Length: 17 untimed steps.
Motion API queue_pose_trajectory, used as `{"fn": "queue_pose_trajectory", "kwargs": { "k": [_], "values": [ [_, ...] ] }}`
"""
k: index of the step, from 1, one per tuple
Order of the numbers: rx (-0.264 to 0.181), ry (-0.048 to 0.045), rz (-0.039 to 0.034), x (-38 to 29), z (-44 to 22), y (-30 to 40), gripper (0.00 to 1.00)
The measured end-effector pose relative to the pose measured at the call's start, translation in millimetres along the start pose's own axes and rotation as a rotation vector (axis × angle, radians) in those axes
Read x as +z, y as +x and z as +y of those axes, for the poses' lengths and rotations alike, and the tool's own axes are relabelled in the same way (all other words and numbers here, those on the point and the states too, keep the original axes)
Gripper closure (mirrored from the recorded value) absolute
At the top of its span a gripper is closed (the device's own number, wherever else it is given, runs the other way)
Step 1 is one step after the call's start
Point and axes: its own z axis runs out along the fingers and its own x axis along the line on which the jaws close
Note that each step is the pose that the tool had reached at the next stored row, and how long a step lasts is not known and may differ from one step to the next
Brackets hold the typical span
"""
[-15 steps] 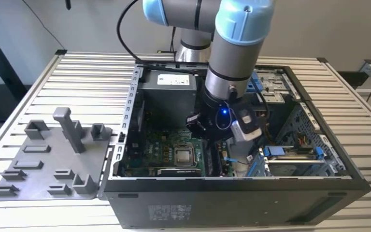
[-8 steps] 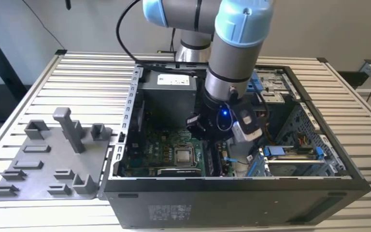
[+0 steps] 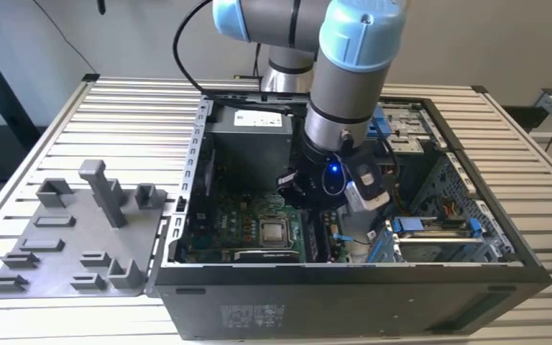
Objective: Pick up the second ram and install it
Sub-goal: 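Insert the second ram into the second slot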
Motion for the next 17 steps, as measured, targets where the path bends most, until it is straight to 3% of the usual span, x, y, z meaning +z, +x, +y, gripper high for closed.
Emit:
{"fn": "queue_pose_trajectory", "kwargs": {
  "k": [10, 17],
  "values": [
    [-0.037, -0.0004, -0.0009, 0.4, 0.7, -1.9, 0.86],
    [-0.039, 0.0006, -0.0005, 0.2, 0.5, -1.9, 0.86]
  ]
}}
